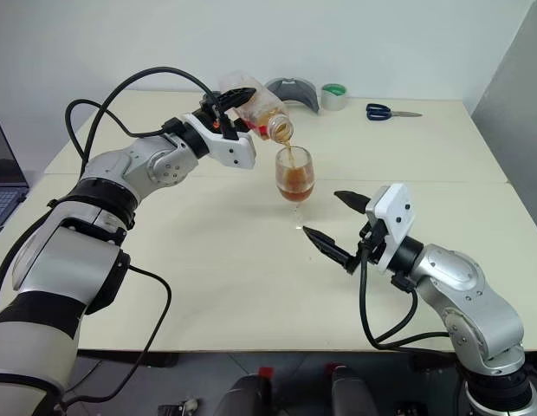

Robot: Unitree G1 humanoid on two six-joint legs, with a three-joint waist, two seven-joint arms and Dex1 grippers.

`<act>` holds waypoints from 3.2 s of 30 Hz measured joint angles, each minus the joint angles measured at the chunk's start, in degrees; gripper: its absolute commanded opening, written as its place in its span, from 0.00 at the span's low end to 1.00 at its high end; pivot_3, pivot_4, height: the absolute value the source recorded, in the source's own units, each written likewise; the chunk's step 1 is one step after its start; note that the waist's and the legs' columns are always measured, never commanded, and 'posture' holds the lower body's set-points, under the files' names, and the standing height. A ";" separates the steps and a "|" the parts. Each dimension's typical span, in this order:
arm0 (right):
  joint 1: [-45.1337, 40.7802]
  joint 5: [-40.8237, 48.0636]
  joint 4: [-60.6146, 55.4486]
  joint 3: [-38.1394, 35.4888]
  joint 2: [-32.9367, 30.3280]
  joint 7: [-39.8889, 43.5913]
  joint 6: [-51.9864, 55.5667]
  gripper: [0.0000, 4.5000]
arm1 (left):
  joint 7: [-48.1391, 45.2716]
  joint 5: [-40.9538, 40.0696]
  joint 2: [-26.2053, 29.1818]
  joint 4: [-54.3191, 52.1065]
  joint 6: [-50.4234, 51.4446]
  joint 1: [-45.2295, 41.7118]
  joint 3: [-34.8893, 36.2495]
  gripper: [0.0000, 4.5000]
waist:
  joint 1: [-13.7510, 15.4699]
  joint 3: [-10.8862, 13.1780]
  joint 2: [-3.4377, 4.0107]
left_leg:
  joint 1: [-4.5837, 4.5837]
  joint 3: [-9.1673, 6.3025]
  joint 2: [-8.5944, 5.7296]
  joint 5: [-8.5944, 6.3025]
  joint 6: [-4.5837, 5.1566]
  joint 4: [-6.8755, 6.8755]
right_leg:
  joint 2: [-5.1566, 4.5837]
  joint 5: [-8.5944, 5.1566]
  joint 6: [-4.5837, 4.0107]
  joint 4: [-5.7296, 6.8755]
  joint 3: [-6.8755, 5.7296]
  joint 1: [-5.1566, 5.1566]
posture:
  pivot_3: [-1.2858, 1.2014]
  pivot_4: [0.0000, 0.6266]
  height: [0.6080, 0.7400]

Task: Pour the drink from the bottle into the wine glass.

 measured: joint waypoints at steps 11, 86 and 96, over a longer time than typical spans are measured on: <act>0.00 0.02 -0.15 0.75 0.12 -0.42 0.01 1.00 | 0.09 0.00 -0.67 0.53 0.09 -0.21 -0.05 0.37 | 0.00 0.00 0.00 | 0.00 0.00 0.00 0.00 0.00 0.00 | 0.00 0.00 0.00 0.01 0.00 0.00 | 0.52 0.24 1.00; -11.81 -10.75 5.81 16.67 6.15 -0.30 4.37 1.00 | -36.67 -56.05 -8.58 -45.40 53.73 47.04 39.07 1.00 | -0.14 -0.05 0.01 | 0.02 -0.08 0.04 -0.02 0.00 0.45 | -0.05 0.00 -0.03 0.34 0.05 -0.01 | 0.52 0.24 1.00; 7.65 -18.07 9.55 10.80 11.36 -7.75 -11.10 1.00 | -32.55 -55.26 -8.07 -59.96 56.54 59.10 40.70 1.00 | -0.11 -0.06 -0.01 | 0.12 -0.04 0.13 -0.02 -0.01 0.30 | -0.07 0.01 -0.02 0.30 0.12 0.04 | 0.52 0.24 1.00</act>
